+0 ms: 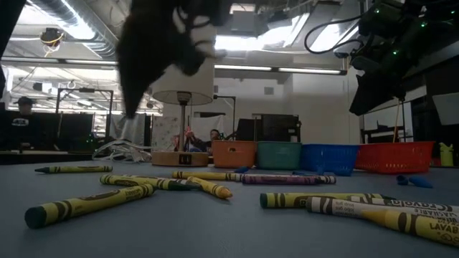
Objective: Sort crayons
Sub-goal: Put the green crayon into the orange bin
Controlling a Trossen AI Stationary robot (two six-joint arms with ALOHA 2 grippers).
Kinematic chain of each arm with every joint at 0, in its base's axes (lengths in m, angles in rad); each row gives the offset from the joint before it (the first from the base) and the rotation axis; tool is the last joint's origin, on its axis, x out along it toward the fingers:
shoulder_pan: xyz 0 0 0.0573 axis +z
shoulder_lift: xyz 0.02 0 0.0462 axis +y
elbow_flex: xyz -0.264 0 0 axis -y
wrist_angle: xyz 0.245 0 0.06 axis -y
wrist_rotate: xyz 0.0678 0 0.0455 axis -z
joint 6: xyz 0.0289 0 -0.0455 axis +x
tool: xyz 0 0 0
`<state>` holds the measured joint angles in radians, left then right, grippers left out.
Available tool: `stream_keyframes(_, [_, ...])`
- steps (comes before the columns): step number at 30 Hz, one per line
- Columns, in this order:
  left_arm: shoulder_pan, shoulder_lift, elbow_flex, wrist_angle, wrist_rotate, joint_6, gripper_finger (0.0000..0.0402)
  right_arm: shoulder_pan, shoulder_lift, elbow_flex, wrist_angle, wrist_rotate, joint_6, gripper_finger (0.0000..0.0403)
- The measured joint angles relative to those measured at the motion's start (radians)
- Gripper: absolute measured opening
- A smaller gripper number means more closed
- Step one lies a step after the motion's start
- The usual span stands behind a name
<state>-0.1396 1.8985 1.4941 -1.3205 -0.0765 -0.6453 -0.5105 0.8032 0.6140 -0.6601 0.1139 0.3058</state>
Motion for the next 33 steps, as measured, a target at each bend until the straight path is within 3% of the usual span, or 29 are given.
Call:
stream_keyframes(9, [0.002, -0.045, -0.233, 0.044, 0.097, 0.023, 0.0117, 0.0, 0.0, 0.0, 0.0, 0.0, 0.0, 0.0127])
stream_keyframes(16, [0.002, -0.229, -0.457, 0.295, 0.116, -0.063, 0.0117, -0.001, 0.0, 0.0, 0.001, 0.008, 0.0, 0.0127])
stream_keyframes(21, [0.002, -0.296, -0.588, 0.401, 0.096, -0.163, 0.0117, 0.0, 0.0, 0.0, 0.004, 0.015, 0.0, 0.0127])
stream_keyframes(33, [0.002, -0.294, -0.715, 0.564, 0.08, -0.27, 0.0117, 0.0, 0.0, 0.0, 0.005, 0.008, 0.0, 0.0127])
